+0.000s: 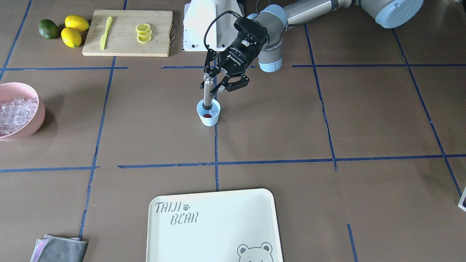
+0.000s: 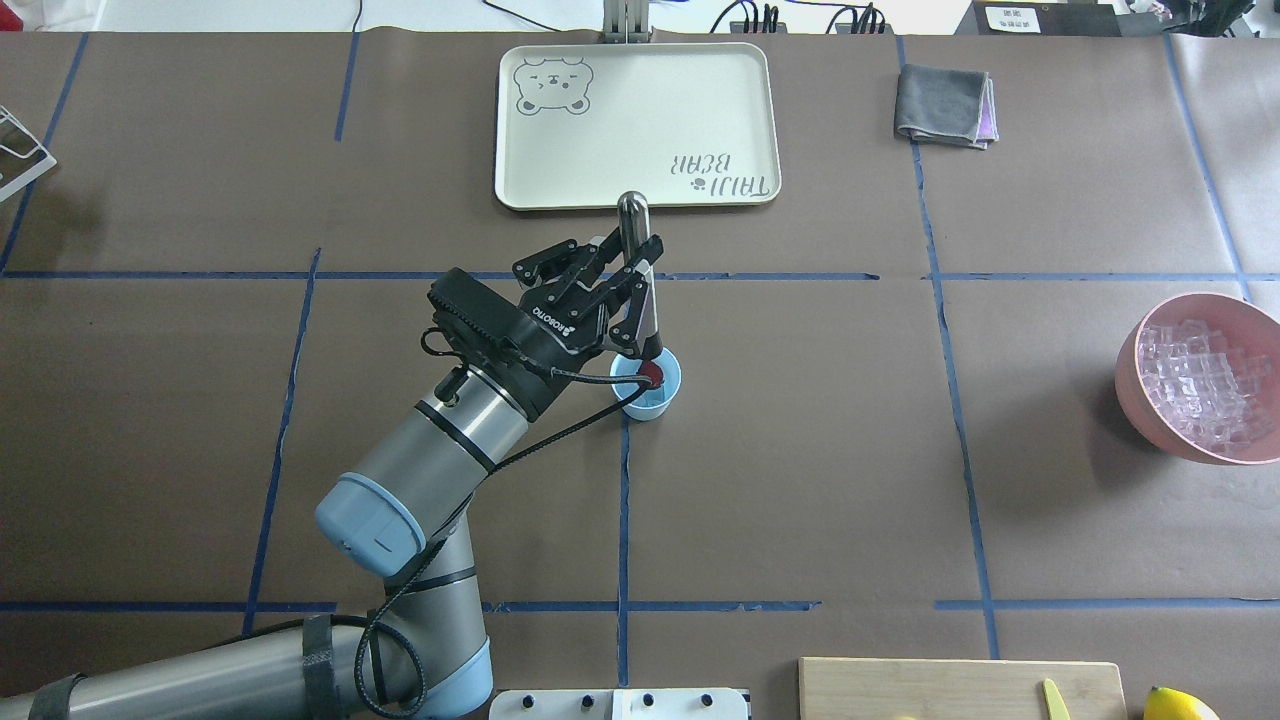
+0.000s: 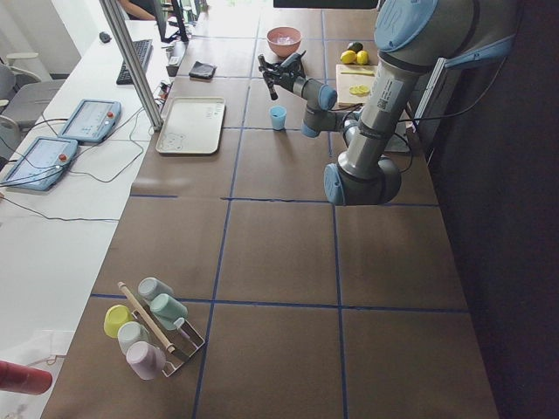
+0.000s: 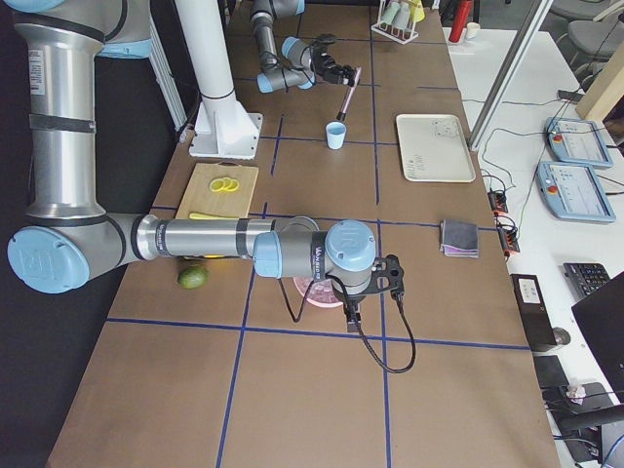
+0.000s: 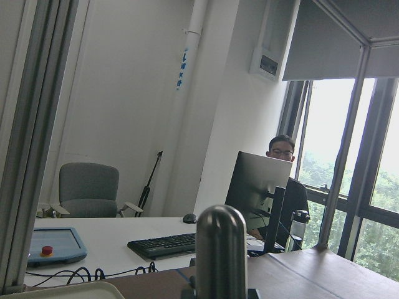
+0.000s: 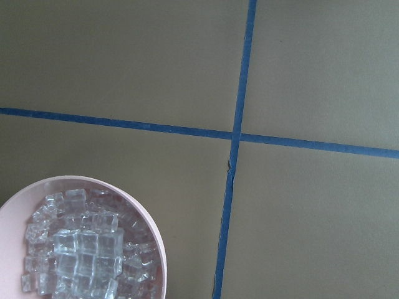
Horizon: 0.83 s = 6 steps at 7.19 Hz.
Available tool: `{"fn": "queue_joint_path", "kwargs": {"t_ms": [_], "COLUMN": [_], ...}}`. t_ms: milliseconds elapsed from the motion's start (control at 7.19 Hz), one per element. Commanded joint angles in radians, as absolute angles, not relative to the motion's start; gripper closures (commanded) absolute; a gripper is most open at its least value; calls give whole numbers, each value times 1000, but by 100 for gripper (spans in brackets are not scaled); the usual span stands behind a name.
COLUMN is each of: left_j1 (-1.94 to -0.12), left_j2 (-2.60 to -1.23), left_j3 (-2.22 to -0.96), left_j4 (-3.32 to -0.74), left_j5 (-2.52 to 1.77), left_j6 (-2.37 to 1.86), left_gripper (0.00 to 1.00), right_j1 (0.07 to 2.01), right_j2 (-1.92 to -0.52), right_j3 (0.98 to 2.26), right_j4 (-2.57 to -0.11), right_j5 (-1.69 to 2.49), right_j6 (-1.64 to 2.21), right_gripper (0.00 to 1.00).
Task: Mash ice and strawberries in cup
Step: 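Lift the muddler out and carry it back with the left gripper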
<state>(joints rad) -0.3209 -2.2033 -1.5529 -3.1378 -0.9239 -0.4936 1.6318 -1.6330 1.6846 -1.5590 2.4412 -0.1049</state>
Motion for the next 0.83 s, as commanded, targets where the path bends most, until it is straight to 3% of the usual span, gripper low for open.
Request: {"fn": "queue_joint_path", "kwargs": {"t_ms": [0, 417, 695], "left_j1": [-398, -729, -863], "left_j2": [-2128, -2028, -1903], "left_j3": [-1631, -1618, -1608], "left_j4": [-3018, -2768, -2755], "left_j5": [-1033, -1558, -1818], "left_j6": [-712, -1113, -1265], "left_gripper": [100, 100, 100], "right_j1": [1631, 1631, 1631], "right_j2": [-1641, -1644, -1643], "right_j3": [1684, 1680, 1683], "right_j4": [-1557, -1549, -1546], "right_j5": [2433, 2442, 2441], "right_j6": [-106, -101, -100], "right_gripper": [1, 1, 1]}}
